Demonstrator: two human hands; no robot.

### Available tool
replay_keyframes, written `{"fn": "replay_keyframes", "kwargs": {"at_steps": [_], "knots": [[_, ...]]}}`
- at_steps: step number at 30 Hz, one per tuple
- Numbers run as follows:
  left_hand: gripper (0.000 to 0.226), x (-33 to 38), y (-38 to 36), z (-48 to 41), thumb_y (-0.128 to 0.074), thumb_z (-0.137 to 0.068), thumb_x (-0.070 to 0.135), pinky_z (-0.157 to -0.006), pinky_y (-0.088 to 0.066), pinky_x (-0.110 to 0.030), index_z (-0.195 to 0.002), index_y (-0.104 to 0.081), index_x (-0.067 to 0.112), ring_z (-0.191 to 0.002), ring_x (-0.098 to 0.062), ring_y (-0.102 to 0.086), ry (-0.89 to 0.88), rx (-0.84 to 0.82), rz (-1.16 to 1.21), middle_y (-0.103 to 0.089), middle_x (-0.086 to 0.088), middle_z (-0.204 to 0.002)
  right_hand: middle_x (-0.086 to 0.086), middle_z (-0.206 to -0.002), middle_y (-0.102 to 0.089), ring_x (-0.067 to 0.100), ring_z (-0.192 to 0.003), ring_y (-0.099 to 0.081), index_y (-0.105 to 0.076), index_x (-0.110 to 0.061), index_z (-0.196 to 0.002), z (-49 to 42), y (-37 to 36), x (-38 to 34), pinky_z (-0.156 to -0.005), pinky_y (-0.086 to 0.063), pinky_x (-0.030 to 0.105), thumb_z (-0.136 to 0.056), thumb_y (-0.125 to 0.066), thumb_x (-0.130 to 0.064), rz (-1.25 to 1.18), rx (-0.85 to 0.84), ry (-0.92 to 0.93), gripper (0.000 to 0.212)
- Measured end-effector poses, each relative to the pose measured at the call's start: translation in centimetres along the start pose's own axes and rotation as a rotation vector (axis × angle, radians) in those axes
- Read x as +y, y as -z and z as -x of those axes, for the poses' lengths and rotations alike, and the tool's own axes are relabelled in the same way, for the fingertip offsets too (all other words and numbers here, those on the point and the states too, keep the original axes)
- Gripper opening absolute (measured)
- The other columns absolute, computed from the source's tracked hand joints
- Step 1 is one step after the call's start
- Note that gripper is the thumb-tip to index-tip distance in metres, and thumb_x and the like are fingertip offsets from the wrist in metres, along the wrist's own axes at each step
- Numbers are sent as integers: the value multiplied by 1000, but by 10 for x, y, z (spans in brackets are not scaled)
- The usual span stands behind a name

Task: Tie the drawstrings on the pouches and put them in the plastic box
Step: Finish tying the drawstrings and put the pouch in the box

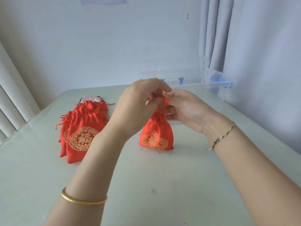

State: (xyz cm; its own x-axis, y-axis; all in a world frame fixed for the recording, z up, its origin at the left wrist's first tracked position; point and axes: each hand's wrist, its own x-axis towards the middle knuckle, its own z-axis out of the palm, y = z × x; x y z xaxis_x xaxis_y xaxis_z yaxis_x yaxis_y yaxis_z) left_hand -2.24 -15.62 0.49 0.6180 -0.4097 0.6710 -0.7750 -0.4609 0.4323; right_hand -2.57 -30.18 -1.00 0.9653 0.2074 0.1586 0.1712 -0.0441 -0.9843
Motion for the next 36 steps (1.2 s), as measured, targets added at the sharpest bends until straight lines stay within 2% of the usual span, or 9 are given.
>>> {"fn": "replay_keyframes", "kwargs": {"at_steps": [5,9,11,14,18,21,25,29,36], "knots": [[35,-6,-7,1,-53,-77,2,-74,-45,-31,-104,-69,18,-86,-15,-55,-102,166,-97,-63,10,-84,-4,-67,-65,12,-64,-62,-62,-17,-75,3,2,-1,-70,-44,29,-90,-44,-3,-113,-129,-26,27],[33,-9,-9,1,-53,-78,5,-71,-44,-19,-103,-71,16,-79,-6,-53,-80,204,-40,-65,6,-83,-6,-73,-66,11,-68,-61,-63,-20,-82,2,3,3,-68,-45,27,-83,-56,-17,-159,-176,-37,8],[28,-11,-9,0,-56,-78,3,-69,-41,-10,-95,-73,18,-75,0,-54,-20,191,40,-63,9,-81,-2,-77,-64,12,-70,-62,-58,-16,-88,-1,4,4,-70,-46,28,-93,-49,-19,-181,-127,-49,11],[28,-14,-6,0,-61,-81,-1,-67,-48,-15,-83,-70,25,-72,1,-60,117,168,155,-67,15,-79,4,-82,-62,12,-67,-63,-56,-10,-91,-1,5,3,-69,-46,27,-96,-45,-24,-50,-16,-15,19],[16,-19,-1,0,-59,-86,3,-59,-46,-13,-87,-69,16,-64,0,-62,316,130,367,-71,4,-79,9,-77,-61,15,-61,-60,-53,-9,-73,0,12,0,-65,-45,32,-96,-46,-22,-24,106,11,28],[18,-25,1,0,-56,-89,8,-58,-46,-15,-82,-67,21,-61,2,-62,380,114,376,-69,11,-72,7,-77,-61,15,-62,-60,-52,-12,-65,0,16,-1,-57,-47,25,-96,-46,-27,-48,159,3,35],[24,-28,0,0,-52,-92,16,-53,-43,-12,-72,-63,23,-54,2,-56,431,129,335,-66,12,-66,4,-76,-64,12,-57,-58,-48,-14,-55,-4,16,1,-51,-47,20,-95,-46,-31,-242,213,-7,44],[30,-32,-3,1,-43,-91,19,-62,-43,-27,-64,-56,16,-61,-9,-54,528,114,252,-65,4,-70,7,-85,-70,13,-59,-62,-42,-16,-48,-6,13,5,-51,-49,21,-96,-42,-31,-610,130,-19,50],[32,-42,4,1,-35,-88,9,-61,-37,-30,-61,-51,15,-70,-19,-56,656,204,302,-67,-3,-72,-1,-47,-51,12,-38,-42,-40,-16,-60,-9,20,18,-43,-37,20,-96,-43,-32,-460,273,-121,40]]}}
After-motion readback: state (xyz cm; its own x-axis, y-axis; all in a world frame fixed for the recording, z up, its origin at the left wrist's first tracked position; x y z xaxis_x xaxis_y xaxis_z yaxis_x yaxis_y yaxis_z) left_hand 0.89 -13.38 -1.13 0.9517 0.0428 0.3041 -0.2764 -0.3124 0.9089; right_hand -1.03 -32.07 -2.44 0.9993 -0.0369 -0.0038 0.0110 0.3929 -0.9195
